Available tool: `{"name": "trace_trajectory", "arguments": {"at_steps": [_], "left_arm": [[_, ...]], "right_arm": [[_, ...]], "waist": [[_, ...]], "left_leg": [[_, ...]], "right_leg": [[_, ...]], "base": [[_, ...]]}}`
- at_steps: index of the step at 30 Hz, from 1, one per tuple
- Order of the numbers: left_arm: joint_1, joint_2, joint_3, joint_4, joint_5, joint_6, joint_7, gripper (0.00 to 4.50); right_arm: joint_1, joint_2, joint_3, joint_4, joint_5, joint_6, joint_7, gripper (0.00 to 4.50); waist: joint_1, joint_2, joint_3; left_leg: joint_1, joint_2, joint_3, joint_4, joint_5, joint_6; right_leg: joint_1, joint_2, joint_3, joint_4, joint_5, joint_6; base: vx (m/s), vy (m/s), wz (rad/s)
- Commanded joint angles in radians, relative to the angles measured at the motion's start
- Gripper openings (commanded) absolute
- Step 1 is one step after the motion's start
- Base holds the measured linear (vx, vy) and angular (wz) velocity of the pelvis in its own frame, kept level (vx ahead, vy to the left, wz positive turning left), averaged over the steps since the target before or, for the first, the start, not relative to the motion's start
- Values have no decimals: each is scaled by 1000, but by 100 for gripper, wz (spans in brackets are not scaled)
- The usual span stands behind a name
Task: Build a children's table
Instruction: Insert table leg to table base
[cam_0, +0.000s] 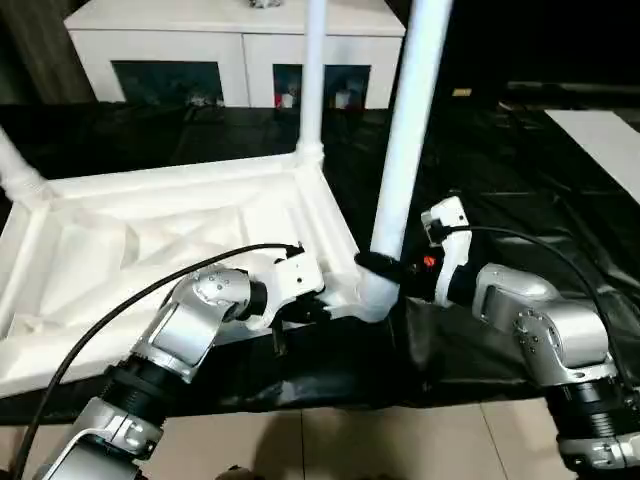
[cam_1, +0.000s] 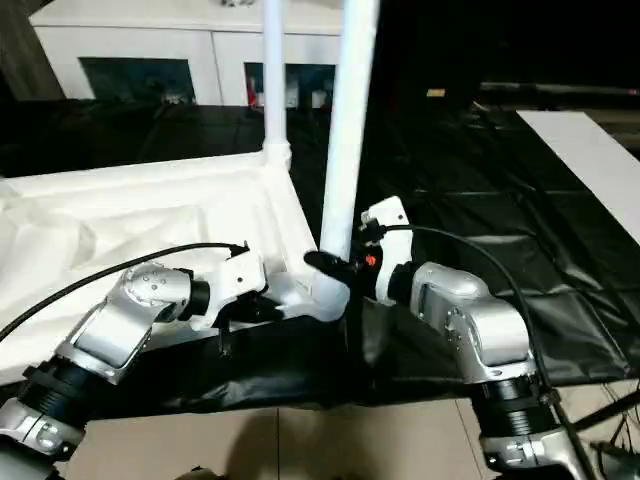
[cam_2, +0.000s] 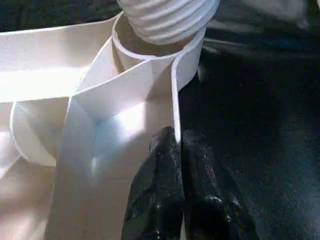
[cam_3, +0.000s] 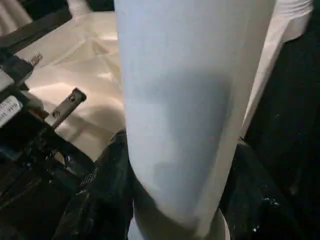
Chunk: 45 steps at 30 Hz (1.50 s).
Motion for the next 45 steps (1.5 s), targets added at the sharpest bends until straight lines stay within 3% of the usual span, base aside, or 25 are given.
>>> {"name": "trace_trajectory", "arguments": {"at_steps": [1, 10, 13, 14, 17, 20, 21, 28, 31, 33, 37, 40, 45], "left_arm": [[9, 25, -46, 4, 21, -9, -24, 0], [3, 53, -61, -2, 17, -31, -47, 0], [1, 53, -64, 2, 10, -41, -42, 0], [1, 51, -63, 4, 7, -45, -39, 0], [-2, 48, -58, 10, 2, -47, -31, 0], [-7, 47, -53, 17, -4, -46, -25, 0], [-8, 47, -50, 19, -9, -44, -25, 0], [-18, 46, -35, 36, -25, -47, -12, 0], [-23, 46, -33, 40, -27, -49, -9, 0], [-29, 46, -30, 46, -32, -50, -4, 0], [-35, 42, -26, 55, -33, -57, 9, 0], [-42, 40, -25, 65, -34, -60, 22, 0], [-51, 32, -24, 75, -37, -59, 35, 0]], "right_arm": [[-21, -7, 3, 31, -14, -4, 22, 187], [-30, 1, 11, 103, -21, -22, 32, 187], [-14, 15, -4, 133, -25, -48, 28, 187], [-5, 24, -13, 145, -22, -59, 21, 187], [20, 42, -32, 154, -11, -79, 11, 187], [58, 61, -50, 163, -5, -115, -2, 187], [72, 70, -59, 165, 0, -128, -6, 187], [174, 138, -98, 189, -2, -287, -30, 187], [191, 150, -99, 196, -12, -320, -32, 186], [229, 159, -76, 219, -70, -435, -45, 186], [258, 178, -79, 232, -98, -516, -64, 186], [280, 189, -72, 240, -136, -613, -93, 186], [307, 214, -78, 266, -165, -721, -129, 186]], "waist": [[1, -9, -60], [3, -19, -61], [4, -13, -62], [3, -16, -62], [2, -10, -60], [2, -12, -60], [2, -7, -59], [-1, -7, -57], [-3, -5, -57], [-3, 0, -54], [-7, -4, -51], [-11, -3, -48], [-11, -3, -50]], "left_leg": [[14, 42, -13, -77, -265, 9], [17, 44, -14, -80, -289, -14], [17, 43, -15, -80, -286, -16], [16, 43, -14, -80, -290, -17], [18, 43, -16, -81, -310, -21], [21, 44, -18, -83, -339, -27], [22, 44, -19, -83, -349, -30], [26, 43, -22, -85, -409, -32], [23, 44, -25, -88, -421, -32], [26, 44, -25, -88, -443, -36], [26, 43, -31, -91, -482, -35], [33, 43, -34, -90, -523, -36], [30, 47, -35, -99, -522, -33]], "right_leg": [[34, -80, 43, -87, -375, -167], [33, -79, 44, -84, -347, -176], [34, -78, 44, -81, -329, -181], [34, -78, 44, -82, -328, -182], [33, -77, 43, -85, -352, -179], [31, -79, 42, -89, -386, -170], [30, -77, 42, -90, -392, -168], [21, -80, 41, -100, -460, -153], [23, -80, 41, -102, -479, -145], [17, -80, 41, -105, -488, -143], [16, -81, 38, -113, -556, -123], [8, -83, 34, -124, -620, -105], [12, -83, 35, -122, -558, -122]], "base": [[0, 0, 0], [0, 0, 0], [0, 0, 0], [0, 0, 0], [0, 0, 0], [0, 0, 0], [0, 0, 0], [0, 0, 0], [0, 0, 0], [0, 0, 0], [0, 0, 0], [0, 0, 0], [0, 0, 0]]}}
